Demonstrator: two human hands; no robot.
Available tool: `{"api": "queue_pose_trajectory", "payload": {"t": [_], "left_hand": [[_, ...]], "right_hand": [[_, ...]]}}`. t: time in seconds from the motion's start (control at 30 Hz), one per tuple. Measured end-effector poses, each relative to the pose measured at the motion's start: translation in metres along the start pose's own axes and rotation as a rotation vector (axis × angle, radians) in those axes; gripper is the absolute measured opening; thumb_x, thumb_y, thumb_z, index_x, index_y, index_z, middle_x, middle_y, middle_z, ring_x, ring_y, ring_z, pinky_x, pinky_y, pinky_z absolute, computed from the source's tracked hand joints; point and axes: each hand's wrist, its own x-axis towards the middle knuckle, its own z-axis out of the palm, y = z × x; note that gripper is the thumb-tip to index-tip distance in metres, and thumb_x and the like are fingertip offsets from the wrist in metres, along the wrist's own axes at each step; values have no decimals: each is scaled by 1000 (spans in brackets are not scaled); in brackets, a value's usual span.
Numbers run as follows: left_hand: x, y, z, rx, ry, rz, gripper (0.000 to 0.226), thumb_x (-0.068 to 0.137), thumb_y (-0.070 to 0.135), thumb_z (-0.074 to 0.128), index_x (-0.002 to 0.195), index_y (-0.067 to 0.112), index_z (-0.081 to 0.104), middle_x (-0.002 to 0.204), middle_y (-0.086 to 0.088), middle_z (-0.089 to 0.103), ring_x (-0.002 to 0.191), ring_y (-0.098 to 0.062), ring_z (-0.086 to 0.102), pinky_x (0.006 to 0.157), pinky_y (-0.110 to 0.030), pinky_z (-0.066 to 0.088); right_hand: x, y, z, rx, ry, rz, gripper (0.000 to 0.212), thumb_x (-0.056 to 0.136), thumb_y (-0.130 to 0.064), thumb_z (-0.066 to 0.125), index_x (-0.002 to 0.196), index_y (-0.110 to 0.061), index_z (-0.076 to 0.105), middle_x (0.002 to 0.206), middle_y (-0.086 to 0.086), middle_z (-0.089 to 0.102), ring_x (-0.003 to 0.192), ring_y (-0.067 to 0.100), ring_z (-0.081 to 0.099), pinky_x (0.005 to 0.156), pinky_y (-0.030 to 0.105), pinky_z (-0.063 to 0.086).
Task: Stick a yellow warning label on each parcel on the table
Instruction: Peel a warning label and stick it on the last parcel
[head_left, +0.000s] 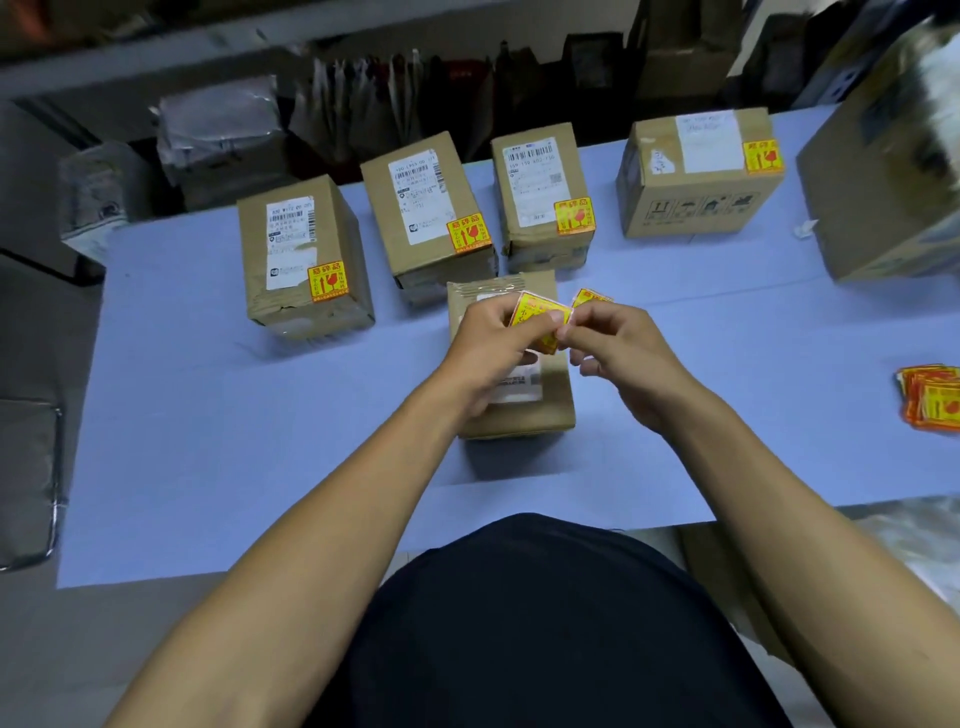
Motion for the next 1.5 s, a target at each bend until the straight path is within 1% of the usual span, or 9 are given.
{"api": "queue_pose_trajectory", "payload": {"t": [0.17, 0.27, 0.33, 0.5, 0.63, 0.77, 1.07, 1.33, 1.5], "left_hand": [[-25, 8, -21, -112, -32, 56, 11, 95, 9, 65, 102, 2, 69, 87, -13, 67, 75, -19, 59, 62, -26, 45], [-36, 12, -37, -139, -83, 64, 10, 95, 9, 64, 103, 5, 68, 89, -15, 65, 73, -18, 57, 63, -26, 47], [-42, 14, -46, -137, -124, 68, 11, 95, 11, 64, 105, 7, 68, 92, -15, 65, 75, -18, 57, 65, -27, 48], [-50, 21, -59, -182, -128, 85, 11, 94, 8, 64, 86, 13, 68, 73, -4, 64, 64, -14, 56, 59, -24, 46], [-49, 26, -66, -289, -150, 71, 14, 94, 3, 60, 81, 7, 65, 67, -7, 64, 57, -14, 54, 55, -23, 44], [-45, 31, -75, -319, -209, 77, 14, 93, 2, 58, 82, 5, 64, 66, -6, 64, 55, -12, 56, 54, -21, 45], [-39, 36, -79, -298, -211, 66, 5, 81, 9, 66, 77, 10, 68, 66, -7, 66, 58, -14, 59, 58, -25, 46], [-40, 38, -79, -302, -228, 62, 12, 84, 8, 65, 74, 11, 71, 65, -8, 66, 57, -14, 60, 58, -24, 49], [-43, 42, -78, -326, -239, 57, 19, 91, 0, 58, 75, 7, 66, 62, -7, 65, 51, -12, 59, 55, -22, 51]], "right_hand": [[-20, -15, 22, 107, -28, -24, 21, 93, -2, 63, 74, -12, 63, 64, -2, 60, 63, 14, 54, 57, 22, 46], [-28, -24, 31, 205, -46, -26, 17, 96, -5, 59, 81, -12, 64, 66, 1, 64, 63, 15, 61, 57, 22, 52], [-31, -30, 35, 172, -64, -59, 17, 97, -5, 59, 82, -10, 65, 67, 3, 66, 64, 15, 63, 58, 24, 55], [-34, -39, 48, 82, -103, -130, 14, 96, -4, 59, 83, -6, 64, 67, 4, 68, 65, 16, 66, 58, 26, 56], [-32, -46, 53, 234, -197, -79, 19, 98, -3, 53, 83, -6, 63, 70, 9, 69, 67, 20, 70, 58, 28, 60], [-29, -51, 53, 292, -286, -81, 11, 94, -4, 56, 86, -4, 64, 73, 10, 71, 69, 20, 71, 62, 30, 62], [-23, -55, 56, 245, -271, -98, 20, 97, 0, 52, 83, -5, 65, 71, 8, 70, 68, 18, 71, 60, 29, 62], [-24, -54, 57, 202, -262, -110, 19, 99, -2, 50, 86, -4, 63, 69, 5, 68, 71, 18, 70, 61, 29, 62], [-27, -54, 58, 220, -269, -117, 21, 100, -3, 50, 85, -7, 63, 69, 4, 67, 70, 17, 69, 60, 29, 61]]}}
